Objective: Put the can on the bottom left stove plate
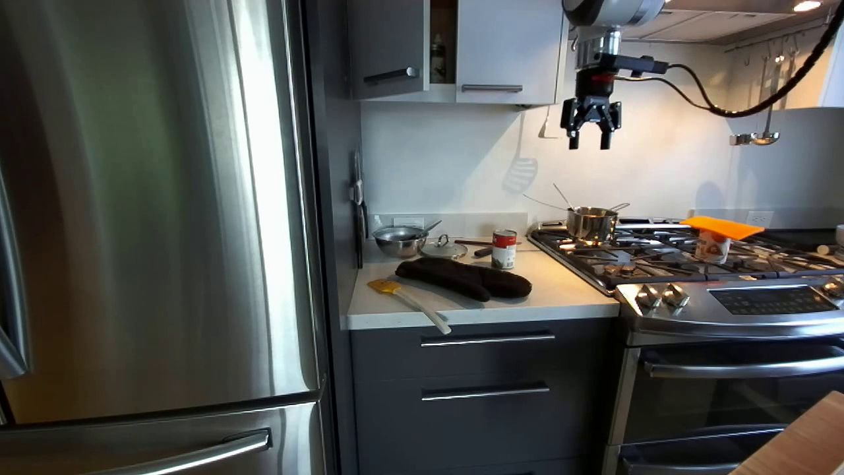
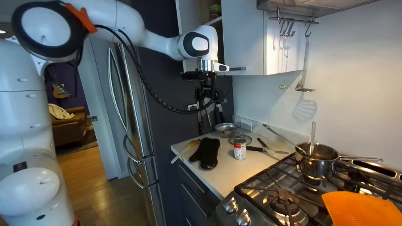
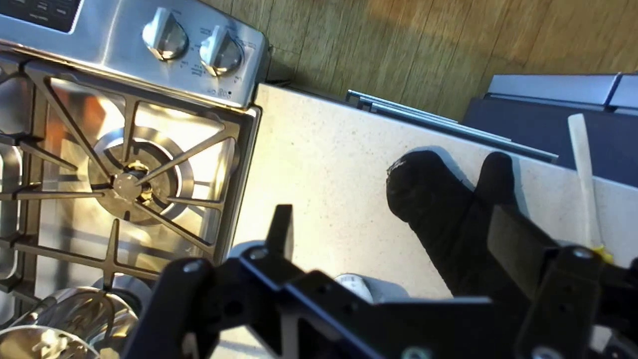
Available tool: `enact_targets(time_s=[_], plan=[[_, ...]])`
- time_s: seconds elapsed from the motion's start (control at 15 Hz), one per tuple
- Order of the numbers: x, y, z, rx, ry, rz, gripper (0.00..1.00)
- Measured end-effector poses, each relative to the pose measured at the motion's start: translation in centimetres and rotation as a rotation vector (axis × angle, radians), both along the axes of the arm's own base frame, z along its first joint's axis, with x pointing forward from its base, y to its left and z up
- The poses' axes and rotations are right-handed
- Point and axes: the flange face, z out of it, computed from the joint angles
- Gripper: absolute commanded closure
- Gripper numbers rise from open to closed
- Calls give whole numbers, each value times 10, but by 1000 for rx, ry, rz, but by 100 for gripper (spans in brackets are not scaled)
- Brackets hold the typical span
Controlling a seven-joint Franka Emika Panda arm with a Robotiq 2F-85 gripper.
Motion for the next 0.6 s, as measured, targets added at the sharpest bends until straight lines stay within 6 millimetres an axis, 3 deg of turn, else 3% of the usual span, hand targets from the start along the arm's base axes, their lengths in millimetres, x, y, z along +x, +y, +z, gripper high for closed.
enact_targets(time_s=[0.27,0.6], plan=[[56,8,-39,-32,-48,-99,0],[110,8,-81,-58,-112,-225,0]])
